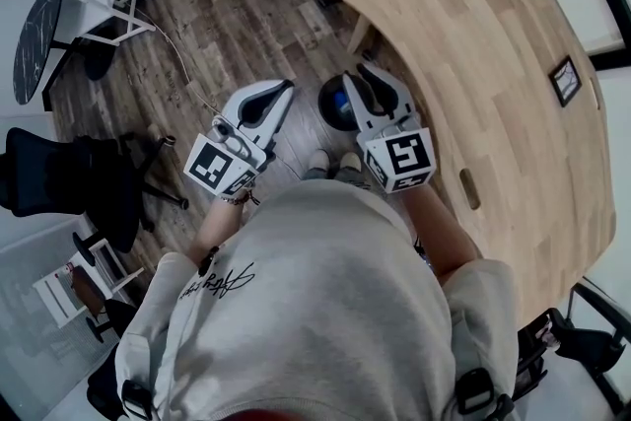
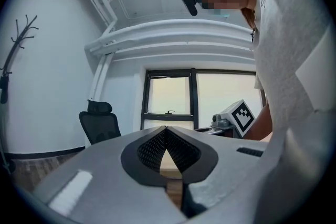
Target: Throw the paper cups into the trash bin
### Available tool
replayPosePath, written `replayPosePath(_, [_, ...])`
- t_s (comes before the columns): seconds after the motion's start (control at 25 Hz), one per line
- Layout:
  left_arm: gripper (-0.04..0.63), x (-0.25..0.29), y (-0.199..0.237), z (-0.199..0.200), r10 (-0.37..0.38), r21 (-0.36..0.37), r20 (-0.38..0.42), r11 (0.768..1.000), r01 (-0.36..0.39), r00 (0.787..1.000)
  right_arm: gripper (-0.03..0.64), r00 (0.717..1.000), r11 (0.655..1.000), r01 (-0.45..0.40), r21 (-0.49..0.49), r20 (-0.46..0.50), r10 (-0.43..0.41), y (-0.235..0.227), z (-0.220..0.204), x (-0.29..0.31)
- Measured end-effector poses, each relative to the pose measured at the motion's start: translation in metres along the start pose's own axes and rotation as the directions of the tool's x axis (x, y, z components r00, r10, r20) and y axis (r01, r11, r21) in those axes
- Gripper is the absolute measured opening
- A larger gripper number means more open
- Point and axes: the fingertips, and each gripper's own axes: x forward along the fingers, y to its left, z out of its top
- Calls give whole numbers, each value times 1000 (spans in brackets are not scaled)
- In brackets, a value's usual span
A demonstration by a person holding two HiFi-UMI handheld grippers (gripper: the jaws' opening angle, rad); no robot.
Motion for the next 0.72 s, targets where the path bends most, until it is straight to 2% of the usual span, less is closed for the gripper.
replayPosePath(0.12, [3,1,-2,3,-6,4,6,1000,6,1000,55,1000,1000,0,-2,16,0,1,5,-2])
replayPosePath(0.28, [3,2,-4,6,-8,9,14,1000,8,1000,43,1000,1000,-11,19,27,10,2,9,-5])
replayPosePath(0.72, [3,1,-5,4,-16,8,7,1000,16,1000,11,999,999,-22,-31,44,23,10,19,-5])
